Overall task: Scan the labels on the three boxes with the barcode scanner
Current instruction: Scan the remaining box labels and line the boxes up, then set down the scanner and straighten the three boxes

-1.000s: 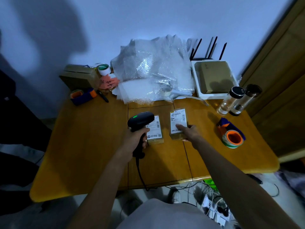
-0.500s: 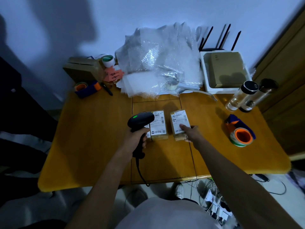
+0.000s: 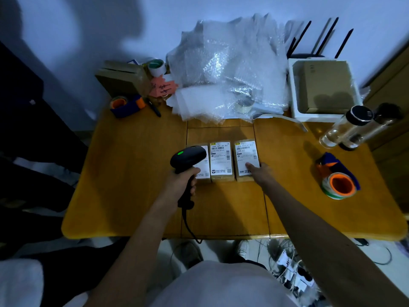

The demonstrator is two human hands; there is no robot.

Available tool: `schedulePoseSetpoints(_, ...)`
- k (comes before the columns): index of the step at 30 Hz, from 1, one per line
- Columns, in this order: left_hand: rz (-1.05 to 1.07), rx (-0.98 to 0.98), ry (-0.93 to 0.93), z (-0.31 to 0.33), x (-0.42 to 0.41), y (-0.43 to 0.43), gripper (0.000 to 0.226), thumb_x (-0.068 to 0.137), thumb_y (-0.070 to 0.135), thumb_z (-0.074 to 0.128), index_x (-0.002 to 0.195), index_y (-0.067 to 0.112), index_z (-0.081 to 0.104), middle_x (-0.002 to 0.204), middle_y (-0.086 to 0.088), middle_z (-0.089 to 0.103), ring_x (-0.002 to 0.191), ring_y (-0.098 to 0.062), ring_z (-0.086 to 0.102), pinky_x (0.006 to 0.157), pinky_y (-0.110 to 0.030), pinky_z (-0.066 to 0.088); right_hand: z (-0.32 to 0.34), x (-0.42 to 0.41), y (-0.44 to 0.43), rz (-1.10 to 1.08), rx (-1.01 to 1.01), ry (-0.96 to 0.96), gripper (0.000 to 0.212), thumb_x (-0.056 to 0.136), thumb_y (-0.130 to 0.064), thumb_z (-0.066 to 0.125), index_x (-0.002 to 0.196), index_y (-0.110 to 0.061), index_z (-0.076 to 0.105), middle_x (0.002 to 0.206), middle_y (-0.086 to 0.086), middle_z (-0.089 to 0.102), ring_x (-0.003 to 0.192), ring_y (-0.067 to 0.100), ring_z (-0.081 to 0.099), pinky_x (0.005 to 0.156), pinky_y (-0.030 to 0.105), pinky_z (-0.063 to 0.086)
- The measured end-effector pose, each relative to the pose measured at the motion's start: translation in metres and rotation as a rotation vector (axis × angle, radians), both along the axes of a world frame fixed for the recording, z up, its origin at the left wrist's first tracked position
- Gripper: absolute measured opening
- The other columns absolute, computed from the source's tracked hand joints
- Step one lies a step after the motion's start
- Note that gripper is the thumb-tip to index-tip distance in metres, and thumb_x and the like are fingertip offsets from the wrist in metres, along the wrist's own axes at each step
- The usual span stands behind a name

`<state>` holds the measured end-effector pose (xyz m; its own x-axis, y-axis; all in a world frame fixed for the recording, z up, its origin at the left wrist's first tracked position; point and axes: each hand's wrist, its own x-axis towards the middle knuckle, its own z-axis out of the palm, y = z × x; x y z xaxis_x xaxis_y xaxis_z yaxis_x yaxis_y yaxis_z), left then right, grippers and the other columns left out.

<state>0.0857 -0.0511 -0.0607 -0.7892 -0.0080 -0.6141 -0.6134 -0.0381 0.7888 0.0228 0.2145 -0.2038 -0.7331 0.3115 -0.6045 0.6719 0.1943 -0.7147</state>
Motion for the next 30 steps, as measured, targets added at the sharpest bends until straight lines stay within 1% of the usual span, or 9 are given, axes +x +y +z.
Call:
schedulePoseSetpoints(3,-0.002,-0.018,0.004,0.000,0.001,-0.003,0.025,0.092,0.021,0.070,0.071,0.013,0.059,0.053,0.001,0.051,0.046,-0.014,0.047,0.052,-0.028,0.044,-0.001,-0.002,0.000,0.028,0.058,0.003,0.046,0.093,-0.036,0.070,0.127,-0.005,0.061,0.118,0.012,0.070,0.093,0.023,0.071,0.064,0.029,0.057)
schedulePoseSetpoints(9,-0.016,-0.011,0.020,0.000,-0.001,-0.009,0.021,0.094,0.020,0.068,0.076,0.012,0.058,0.055,0.000,0.051,0.046,-0.014,0.047,0.054,-0.027,0.043,-0.009,-0.002,0.000,0.030,0.162,-0.014,0.059,0.089,-0.046,0.071,0.133,-0.010,0.056,0.127,0.013,0.064,0.099,0.026,0.071,0.076,0.040,0.063)
schedulePoseSetpoints(12,-0.018,-0.013,0.012,-0.003,-0.004,-0.009,0.023,0.093,0.021,0.069,0.073,0.013,0.060,0.055,0.001,0.053,0.046,-0.013,0.049,0.054,-0.027,0.044,-0.026,-0.003,0.006,0.027,0.236,0.007,0.071,0.083,-0.058,0.069,0.134,-0.012,0.052,0.130,0.013,0.061,0.108,0.031,0.067,0.086,0.050,0.061)
schedulePoseSetpoints(14,-0.008,-0.003,-0.003,-0.006,-0.007,-0.010,0.021,0.091,0.022,0.071,0.074,0.013,0.063,0.056,0.000,0.054,0.046,-0.013,0.050,0.054,-0.028,0.046,-0.012,0.002,0.002,0.022,0.295,0.000,0.075,0.082,-0.062,0.066,0.137,-0.014,0.048,0.135,0.013,0.055,0.112,0.032,0.065,0.090,0.053,0.058)
schedulePoseSetpoints(18,0.034,0.018,-0.021,-0.011,-0.011,-0.011,0.015,0.090,0.020,0.072,0.080,0.011,0.066,0.056,-0.001,0.056,0.045,-0.014,0.050,0.052,-0.027,0.046,0.023,0.013,-0.012,0.010,0.453,0.008,0.064,0.092,-0.052,0.062,0.139,-0.010,0.048,0.142,0.015,0.047,0.121,0.035,0.058,0.097,0.052,0.053)
schedulePoseSetpoints(21,0.026,0.028,-0.003,-0.014,-0.014,-0.013,0.012,0.089,0.019,0.072,0.084,0.009,0.067,0.057,-0.002,0.058,0.045,-0.015,0.051,0.053,-0.029,0.046,0.037,0.021,-0.022,-0.022,0.533,0.087,0.057,0.093,-0.047,0.060,0.135,-0.009,0.051,0.139,0.015,0.048,0.120,0.034,0.057,0.094,0.052,0.054)
schedulePoseSetpoints(23,0.016,0.026,0.010,-0.016,-0.016,-0.016,0.012,0.089,0.019,0.072,0.085,0.009,0.066,0.058,-0.002,0.059,0.046,-0.016,0.051,0.055,-0.030,0.045,0.044,0.026,-0.030,-0.009,0.561,0.139,0.052,0.094,-0.044,0.061,0.132,-0.008,0.054,0.137,0.015,0.050,0.118,0.032,0.056,0.091,0.045,0.053)
schedulePoseSetpoints(27,-0.025,0.053,0.025,-0.019,-0.020,-0.020,0.013,0.092,0.020,0.070,0.093,0.009,0.065,0.062,-0.002,0.062,0.049,-0.017,0.053,0.059,-0.033,0.046,0.061,0.031,-0.052,0.060,0.541,0.227,0.037,0.097,-0.038,0.060,0.120,-0.010,0.062,0.127,0.010,0.055,0.105,0.025,0.059,0.078,0.032,0.044)
schedulePoseSetpoints(30,-0.043,0.101,0.033,-0.020,-0.023,-0.024,0.015,0.094,0.013,0.065,0.107,0.006,0.061,0.069,-0.004,0.066,0.054,-0.018,0.056,0.062,-0.035,0.049,0.066,0.035,-0.071,0.133,0.460,0.260,0.029,0.097,-0.036,0.060,0.111,-0.011,0.066,0.114,0.004,0.059,0.095,0.016,0.058,0.072,0.032,0.048)
